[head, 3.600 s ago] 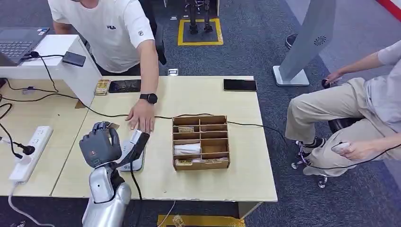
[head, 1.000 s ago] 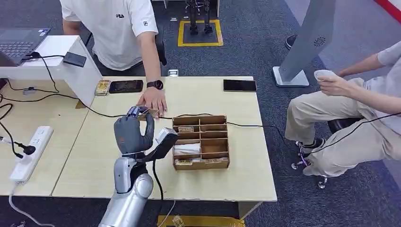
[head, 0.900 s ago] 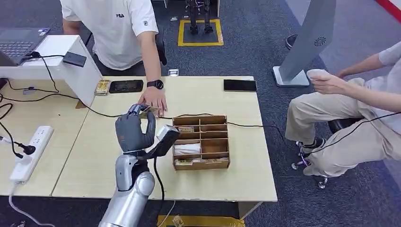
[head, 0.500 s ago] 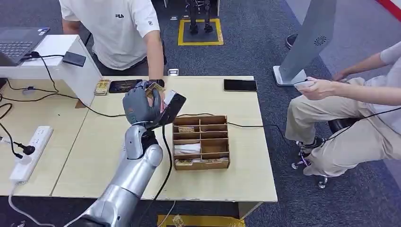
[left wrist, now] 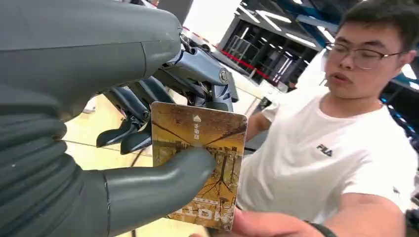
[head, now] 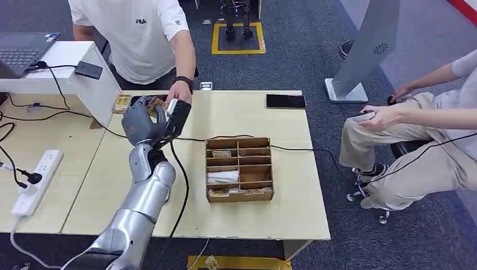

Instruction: Pass the card to the sensor for recognition and then transmit it.

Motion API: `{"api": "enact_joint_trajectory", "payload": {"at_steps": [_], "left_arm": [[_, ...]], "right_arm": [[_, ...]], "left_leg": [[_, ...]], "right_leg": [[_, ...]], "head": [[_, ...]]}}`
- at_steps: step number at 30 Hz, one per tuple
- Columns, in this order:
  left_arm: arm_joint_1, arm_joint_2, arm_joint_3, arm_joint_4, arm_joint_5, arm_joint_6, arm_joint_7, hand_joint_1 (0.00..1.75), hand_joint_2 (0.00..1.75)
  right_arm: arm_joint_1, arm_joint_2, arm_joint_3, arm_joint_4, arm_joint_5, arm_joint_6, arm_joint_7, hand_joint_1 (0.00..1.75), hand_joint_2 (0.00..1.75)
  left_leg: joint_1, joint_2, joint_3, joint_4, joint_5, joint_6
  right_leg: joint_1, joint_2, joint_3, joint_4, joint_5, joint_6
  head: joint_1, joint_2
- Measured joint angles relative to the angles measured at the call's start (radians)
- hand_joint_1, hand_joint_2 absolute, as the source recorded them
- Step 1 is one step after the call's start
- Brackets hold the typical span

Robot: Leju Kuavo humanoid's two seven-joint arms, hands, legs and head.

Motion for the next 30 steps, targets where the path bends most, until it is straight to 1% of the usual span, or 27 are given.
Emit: {"api": "enact_joint_trajectory", "payload": {"at_steps": [8, 9, 10, 11, 15, 18, 23, 24, 28, 30], "left_arm": [[0.0, -0.002, 0.063, 0.018, -0.024, 0.0, -0.023, 1.75, 1.75], [0.0, -0.002, 0.067, 0.018, -0.026, 0.0, -0.026, 1.17, 1.75], [0.0, -0.002, 0.071, 0.019, -0.028, 0.0, -0.027, 1.17, 1.75], [0.0, -0.002, 0.072, 0.02, -0.028, 0.0, -0.028, 0.0, 1.75], [0.0, -0.004, 0.088, 0.021, -0.023, 0.0, -0.045, 0.0, 1.75], [0.001, -0.009, 0.102, 0.021, 0.007, 0.0, -0.077, 0.0, 1.75], [0.01, -0.032, 0.14, 0.009, 0.105, 0.0, -0.189, 0.0, 1.75], [0.014, -0.038, 0.145, 0.005, 0.12, 0.0, -0.205, 0.0, 0.0], [0.035, -0.065, 0.166, -0.032, 0.177, 0.0, -0.276, 0.0, 0.0], [0.046, -0.08, 0.171, -0.053, 0.192, 0.0, -0.3, 0.0, 0.0]], "right_arm": [[-0.003, 0.002, 0.007, 0.002, 0.001, -0.002, -0.003, 0.0, 0.0], [-0.004, 0.002, 0.007, 0.002, 0.001, -0.003, -0.003, 0.0, 0.0], [-0.004, 0.002, 0.008, 0.002, 0.001, -0.005, -0.003, 0.0, 0.0], [-0.004, 0.002, 0.008, 0.002, 0.001, -0.006, -0.003, 0.0, 0.0], [-0.003, 0.002, 0.011, 0.002, 0.0, -0.014, 0.0, 0.0, 0.0], [-0.002, 0.002, 0.011, 0.002, 0.0, -0.016, 0.0, 0.0, 0.0], [0.004, 0.002, 0.011, 0.002, -0.005, -0.018, 0.0, 0.0, 0.0], [0.006, 0.002, 0.011, 0.002, -0.006, -0.018, 0.0, 0.0, 0.0], [0.013, 0.002, 0.011, 0.002, -0.018, -0.027, -0.002, 0.0, 0.0], [0.014, 0.002, 0.011, 0.002, -0.02, -0.032, -0.003, 0.0, 0.0]], "left_leg": [[0.0, 0.0, 0.0, 0.0, 0.0, 0.0], [0.0, 0.0, 0.0, 0.0, 0.0, 0.0], [0.0, 0.0, 0.0, 0.0, 0.0, 0.0], [0.0, 0.0, 0.0, 0.0, 0.0, 0.0], [0.0, 0.0, 0.0, 0.0, 0.0, 0.0], [0.0, 0.0, 0.0, 0.0, 0.0, 0.0], [0.0, 0.0, 0.0, 0.0, 0.0, 0.0], [0.0, 0.0, 0.0, 0.0, 0.0, 0.0], [0.0, -0.001, -0.001, 0.0, 0.0, 0.0], [0.0, 0.0, -0.001, 0.0, 0.0, 0.0]], "right_leg": [[0.0, 0.0, 0.0, 0.0, 0.0, 0.0], [0.0, 0.0, 0.0, 0.0, 0.0, 0.0], [0.0, 0.0, 0.0, 0.0, 0.0, 0.0], [0.0, 0.0, 0.0, 0.0, 0.0, 0.0], [0.0, 0.0, 0.0, 0.0, 0.0, 0.0], [0.0, 0.0, 0.0, 0.0, 0.0, 0.0], [0.0, 0.0, 0.0, 0.0, 0.0, 0.0], [0.0, 0.0, 0.0, 0.0, 0.0, 0.0], [0.0, 0.0, 0.0, 0.0, 0.0, 0.0], [0.0, 0.0, 0.0, 0.0, 0.0, 0.0]], "head": [[0.0, 0.0], [0.0, 0.0], [0.0, 0.0], [0.0, 0.0], [0.0, 0.0], [0.0, 0.0], [0.0, 0.0], [0.0, 0.0], [0.0, 0.0], [0.0, 0.0]]}}
